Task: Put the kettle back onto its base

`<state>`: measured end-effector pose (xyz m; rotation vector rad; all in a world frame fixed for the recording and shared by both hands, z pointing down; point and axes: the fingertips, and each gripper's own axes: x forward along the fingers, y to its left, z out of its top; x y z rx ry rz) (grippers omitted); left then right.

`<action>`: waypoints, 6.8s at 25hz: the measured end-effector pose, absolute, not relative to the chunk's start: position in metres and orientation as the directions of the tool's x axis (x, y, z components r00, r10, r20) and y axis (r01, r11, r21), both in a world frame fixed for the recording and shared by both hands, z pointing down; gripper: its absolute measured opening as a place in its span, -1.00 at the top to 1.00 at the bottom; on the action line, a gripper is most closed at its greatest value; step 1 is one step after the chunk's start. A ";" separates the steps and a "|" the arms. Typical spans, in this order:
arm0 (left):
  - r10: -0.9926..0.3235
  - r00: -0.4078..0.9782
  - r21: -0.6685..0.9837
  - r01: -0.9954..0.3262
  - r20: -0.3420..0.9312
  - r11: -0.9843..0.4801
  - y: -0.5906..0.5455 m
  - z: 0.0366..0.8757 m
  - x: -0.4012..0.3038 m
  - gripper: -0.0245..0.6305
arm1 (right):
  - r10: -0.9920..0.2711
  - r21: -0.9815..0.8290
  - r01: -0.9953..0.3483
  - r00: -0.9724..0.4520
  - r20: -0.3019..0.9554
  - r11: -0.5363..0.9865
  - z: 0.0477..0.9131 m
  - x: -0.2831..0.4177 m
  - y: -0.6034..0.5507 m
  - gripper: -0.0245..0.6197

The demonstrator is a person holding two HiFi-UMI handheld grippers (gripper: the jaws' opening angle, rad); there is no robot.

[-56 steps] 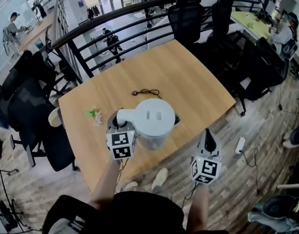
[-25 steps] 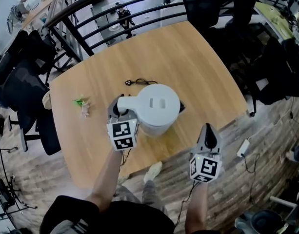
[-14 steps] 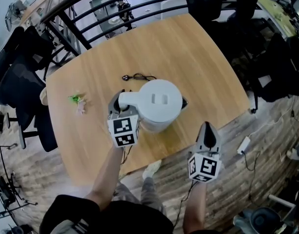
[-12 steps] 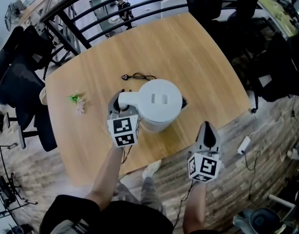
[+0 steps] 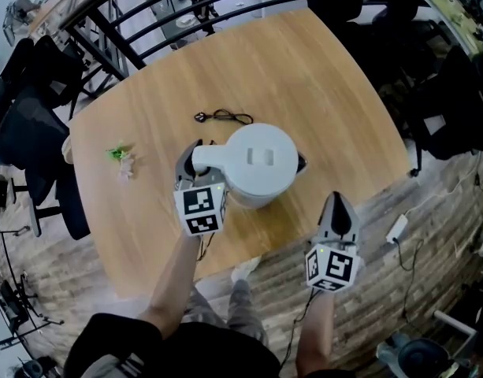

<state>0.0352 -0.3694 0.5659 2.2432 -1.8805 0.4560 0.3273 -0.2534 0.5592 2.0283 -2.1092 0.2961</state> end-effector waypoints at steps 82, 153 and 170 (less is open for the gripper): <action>-0.865 0.340 -0.022 -0.927 0.370 -0.374 -0.301 0.593 0.025 0.36 | -0.952 -0.012 -1.000 -0.023 0.306 0.020 0.576 0.273 -0.204 0.93; -0.563 0.798 0.017 -0.579 0.213 -0.815 -0.044 0.399 -0.033 0.91 | -0.950 0.075 -0.955 0.294 0.106 -0.287 0.403 0.133 0.068 0.93; -0.561 0.804 0.010 -0.574 0.198 -0.819 -0.038 0.392 -0.028 0.92 | -0.957 0.073 -0.960 0.276 0.086 -0.271 0.400 0.132 0.069 0.93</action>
